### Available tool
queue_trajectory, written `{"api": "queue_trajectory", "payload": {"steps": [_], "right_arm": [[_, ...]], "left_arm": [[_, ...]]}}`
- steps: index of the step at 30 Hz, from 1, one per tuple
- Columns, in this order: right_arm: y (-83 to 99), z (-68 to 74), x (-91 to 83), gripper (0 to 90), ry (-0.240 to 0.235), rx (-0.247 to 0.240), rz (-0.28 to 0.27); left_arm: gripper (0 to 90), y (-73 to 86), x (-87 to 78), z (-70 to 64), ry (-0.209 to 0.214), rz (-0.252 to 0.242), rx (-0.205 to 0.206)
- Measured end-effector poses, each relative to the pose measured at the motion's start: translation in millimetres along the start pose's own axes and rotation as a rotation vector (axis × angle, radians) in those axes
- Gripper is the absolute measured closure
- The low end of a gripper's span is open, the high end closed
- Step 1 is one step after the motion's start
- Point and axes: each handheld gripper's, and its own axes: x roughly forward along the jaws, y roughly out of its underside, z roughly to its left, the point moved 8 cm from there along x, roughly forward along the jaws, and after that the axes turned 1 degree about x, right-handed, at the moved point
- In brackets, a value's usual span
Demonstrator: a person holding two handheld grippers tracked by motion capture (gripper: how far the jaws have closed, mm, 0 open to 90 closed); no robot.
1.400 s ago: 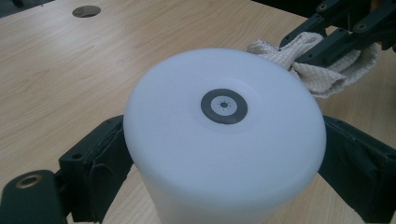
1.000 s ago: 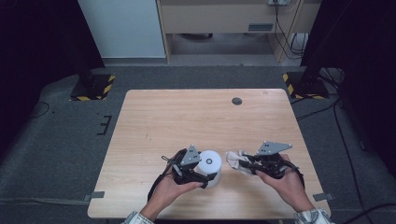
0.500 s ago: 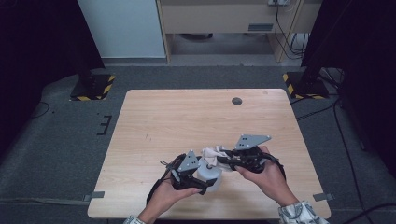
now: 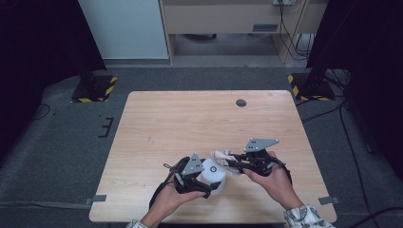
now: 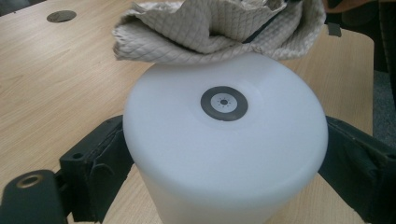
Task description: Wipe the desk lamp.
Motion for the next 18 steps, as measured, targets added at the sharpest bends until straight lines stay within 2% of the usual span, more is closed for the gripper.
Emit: {"api": "queue_trajectory", "payload": {"steps": [5, 12, 15, 18], "right_arm": [[22.2, -5.9, 8.7, 73.5, -0.002, 0.025, 0.047], [54.1, -8.8, 29.6, 73.6, -0.008, 0.052, 0.116], [60.6, -10.2, 34.6, 73.6, -0.008, 0.057, 0.134], [58.4, -10.3, 33.0, 73.6, -0.008, 0.052, 0.124]], "left_arm": [[7.9, -0.1, 0.5, 0.2, -0.001, 0.000, 0.001], [7.9, 0.0, 0.6, 0.4, 0.001, 0.002, 0.006], [7.9, 0.1, 0.4, 0.6, 0.000, 0.007, 0.011], [8.0, 0.0, 0.4, 0.6, 0.000, 0.008, 0.011]]}}
